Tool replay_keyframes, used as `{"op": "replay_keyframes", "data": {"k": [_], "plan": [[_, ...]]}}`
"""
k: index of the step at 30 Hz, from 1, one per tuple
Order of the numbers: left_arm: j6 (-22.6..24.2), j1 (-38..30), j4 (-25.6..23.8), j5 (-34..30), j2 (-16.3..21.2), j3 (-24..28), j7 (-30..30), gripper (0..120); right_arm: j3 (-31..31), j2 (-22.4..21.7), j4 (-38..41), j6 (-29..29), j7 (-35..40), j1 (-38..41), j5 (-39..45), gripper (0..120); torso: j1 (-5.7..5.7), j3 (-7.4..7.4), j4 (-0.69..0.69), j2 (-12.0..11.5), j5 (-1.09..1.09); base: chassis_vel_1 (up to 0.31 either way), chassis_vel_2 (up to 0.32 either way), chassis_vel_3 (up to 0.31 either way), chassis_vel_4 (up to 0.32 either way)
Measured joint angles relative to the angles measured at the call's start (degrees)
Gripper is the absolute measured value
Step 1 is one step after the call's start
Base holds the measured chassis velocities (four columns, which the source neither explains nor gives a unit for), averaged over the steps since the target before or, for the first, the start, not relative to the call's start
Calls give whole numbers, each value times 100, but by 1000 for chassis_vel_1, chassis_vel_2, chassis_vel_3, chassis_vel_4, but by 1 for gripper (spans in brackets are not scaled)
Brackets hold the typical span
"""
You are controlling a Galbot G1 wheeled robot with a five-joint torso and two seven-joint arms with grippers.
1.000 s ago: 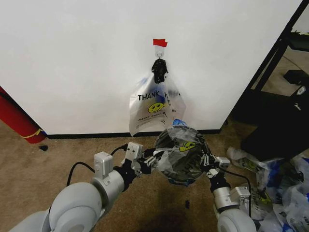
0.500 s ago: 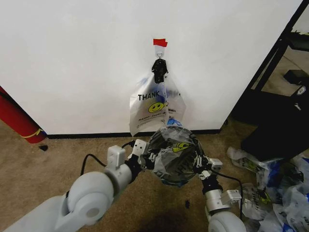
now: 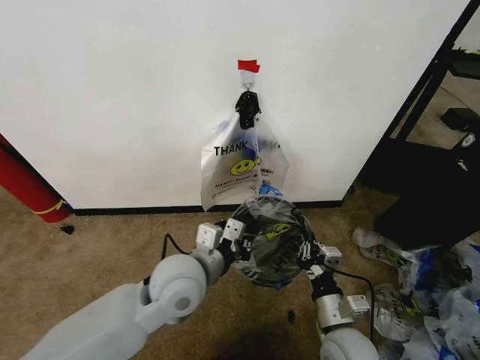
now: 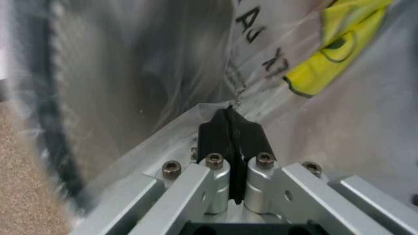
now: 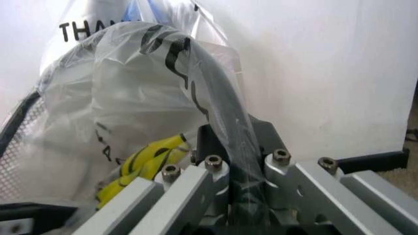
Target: Pick up the garbage bag from the wall and place it over the trash bin.
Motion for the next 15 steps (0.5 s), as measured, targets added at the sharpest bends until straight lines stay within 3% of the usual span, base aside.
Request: {"op": "replay_keyframes", "data": {"k": [15], "plan": [[179, -756, 775, 61, -522, 787, -234, 0, -76, 55, -73, 30, -53, 20, -106, 1, 0, 0, 0, 0, 1, 0, 0, 0, 0]]}}
